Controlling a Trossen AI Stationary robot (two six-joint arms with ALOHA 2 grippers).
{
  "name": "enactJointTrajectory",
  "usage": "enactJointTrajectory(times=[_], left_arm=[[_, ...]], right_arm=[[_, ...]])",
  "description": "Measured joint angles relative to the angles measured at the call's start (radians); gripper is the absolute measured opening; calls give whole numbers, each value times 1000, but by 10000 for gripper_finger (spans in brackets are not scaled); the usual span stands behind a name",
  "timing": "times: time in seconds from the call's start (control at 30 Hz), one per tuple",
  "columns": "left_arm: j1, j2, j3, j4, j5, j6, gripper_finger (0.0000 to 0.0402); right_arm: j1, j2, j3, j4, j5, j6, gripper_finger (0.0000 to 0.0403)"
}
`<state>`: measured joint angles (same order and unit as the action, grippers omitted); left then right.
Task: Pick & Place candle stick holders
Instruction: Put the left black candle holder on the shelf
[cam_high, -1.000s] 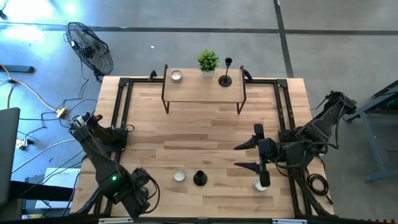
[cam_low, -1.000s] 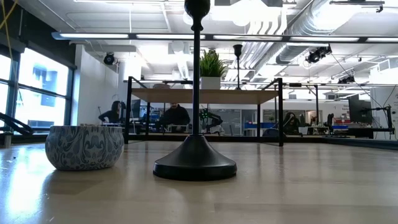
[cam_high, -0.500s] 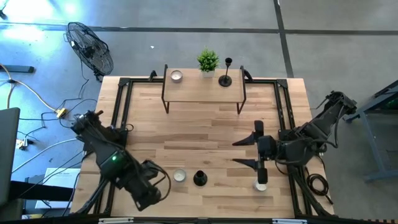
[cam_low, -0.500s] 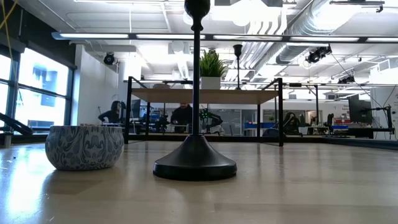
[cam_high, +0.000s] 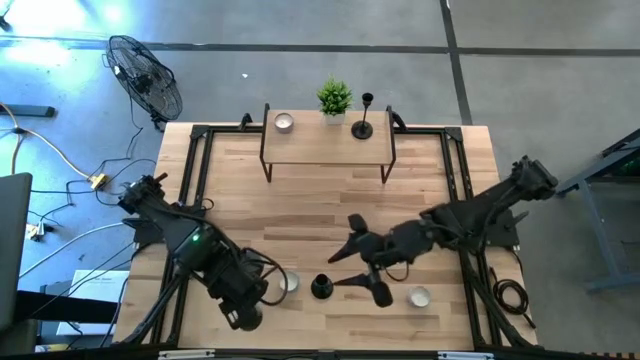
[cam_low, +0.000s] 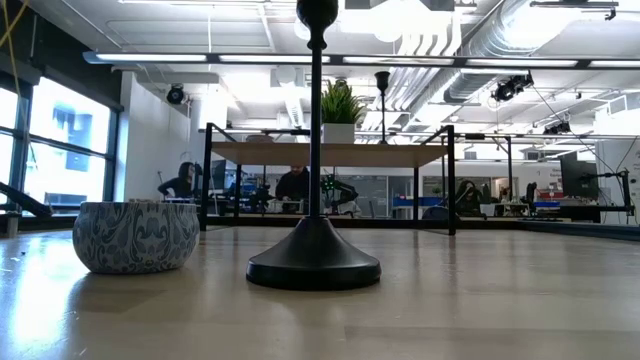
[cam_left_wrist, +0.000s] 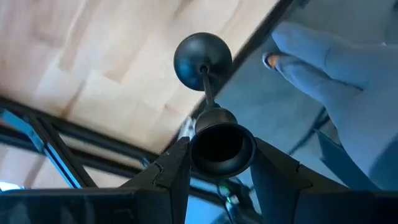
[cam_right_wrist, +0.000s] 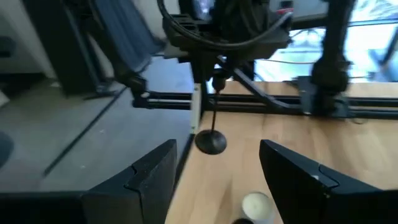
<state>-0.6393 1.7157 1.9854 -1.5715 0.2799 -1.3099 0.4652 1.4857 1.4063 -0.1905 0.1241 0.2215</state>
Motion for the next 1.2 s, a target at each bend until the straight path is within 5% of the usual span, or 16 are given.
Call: enactJointTrajectory(times=[0.7, 1.2], left_arm=[[282, -63, 0, 0, -10, 279, 131], [558, -76, 0, 0, -286, 604, 131]], right_arm=[[-79, -21, 0, -98, -121, -48, 224], [-258, -43, 1, -150, -47, -82, 224]])
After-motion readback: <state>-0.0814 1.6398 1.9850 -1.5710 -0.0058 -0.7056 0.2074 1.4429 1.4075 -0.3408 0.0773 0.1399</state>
